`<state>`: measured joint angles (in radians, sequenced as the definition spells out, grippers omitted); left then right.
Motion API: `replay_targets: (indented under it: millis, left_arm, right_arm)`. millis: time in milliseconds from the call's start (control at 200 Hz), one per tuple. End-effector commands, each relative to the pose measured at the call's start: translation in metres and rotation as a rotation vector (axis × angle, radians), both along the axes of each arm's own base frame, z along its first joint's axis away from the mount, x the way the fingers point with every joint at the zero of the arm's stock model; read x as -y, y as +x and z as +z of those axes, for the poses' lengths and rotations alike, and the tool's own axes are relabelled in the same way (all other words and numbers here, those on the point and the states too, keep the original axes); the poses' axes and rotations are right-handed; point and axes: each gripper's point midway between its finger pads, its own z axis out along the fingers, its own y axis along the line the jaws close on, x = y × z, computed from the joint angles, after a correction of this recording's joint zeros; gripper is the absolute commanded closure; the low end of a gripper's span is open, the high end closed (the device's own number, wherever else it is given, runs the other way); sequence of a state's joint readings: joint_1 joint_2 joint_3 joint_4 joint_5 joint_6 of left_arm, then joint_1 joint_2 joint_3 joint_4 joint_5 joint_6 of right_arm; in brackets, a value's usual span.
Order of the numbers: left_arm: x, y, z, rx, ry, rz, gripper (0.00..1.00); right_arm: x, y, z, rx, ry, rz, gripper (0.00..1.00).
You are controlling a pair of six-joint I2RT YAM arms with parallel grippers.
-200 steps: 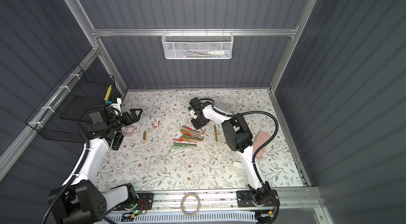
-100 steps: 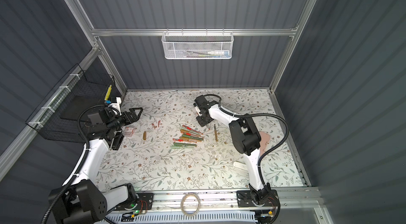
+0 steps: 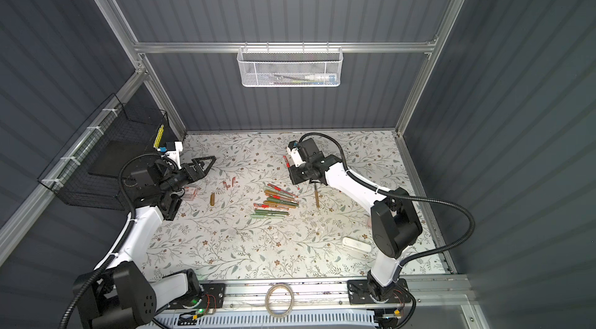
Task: Remove pen caps from pens
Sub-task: Open the pen cap on the pen.
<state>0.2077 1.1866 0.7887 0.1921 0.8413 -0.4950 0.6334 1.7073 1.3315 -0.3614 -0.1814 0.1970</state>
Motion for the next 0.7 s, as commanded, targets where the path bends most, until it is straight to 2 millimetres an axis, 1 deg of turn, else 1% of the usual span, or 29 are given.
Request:
replay_targets:
  millis: [0, 70, 115, 235, 310, 375, 445, 545, 695]
  left_arm:
    - [0.019, -0.005, 0.013, 0.018, -0.091, -0.113, 0.01]
    - [0.029, -0.004, 0.011, 0.002, -0.106, -0.147, 0.02]
    - [0.039, -0.005, 0.009, -0.003, -0.105, -0.181, 0.03]
    - [0.071, -0.013, 0.008, -0.011, -0.115, -0.297, 0.07]
    - [0.083, -0.017, 0.006, -0.021, -0.115, -0.344, 0.09]
    - [0.088, -0.018, 0.001, -0.025, -0.103, -0.355, 0.11]
    - [0.091, -0.018, -0.003, -0.030, -0.098, -0.360, 0.15]
    - [0.093, -0.015, -0.006, -0.045, -0.096, -0.356, 0.26]
    - [0.097, -0.012, -0.011, -0.056, -0.077, -0.351, 0.32]
  right_arm:
    - [-0.040, -0.019, 0.032, 0.035, 0.183, 0.039, 1.00]
    - [-0.058, -0.032, 0.040, 0.055, 0.226, 0.067, 1.00]
    - [-0.069, -0.040, 0.046, 0.074, 0.243, 0.083, 1.00]
    - [-0.096, -0.056, 0.059, 0.096, 0.314, 0.118, 1.00]
    - [-0.110, -0.066, 0.065, 0.093, 0.359, 0.131, 1.00]
    - [-0.117, -0.072, 0.070, 0.106, 0.387, 0.138, 1.00]
    - [-0.124, -0.075, 0.070, 0.107, 0.390, 0.144, 1.00]
    - [-0.129, -0.075, 0.066, 0.106, 0.354, 0.129, 1.00]
    - [-0.135, -0.076, 0.062, 0.124, 0.311, 0.119, 1.00]
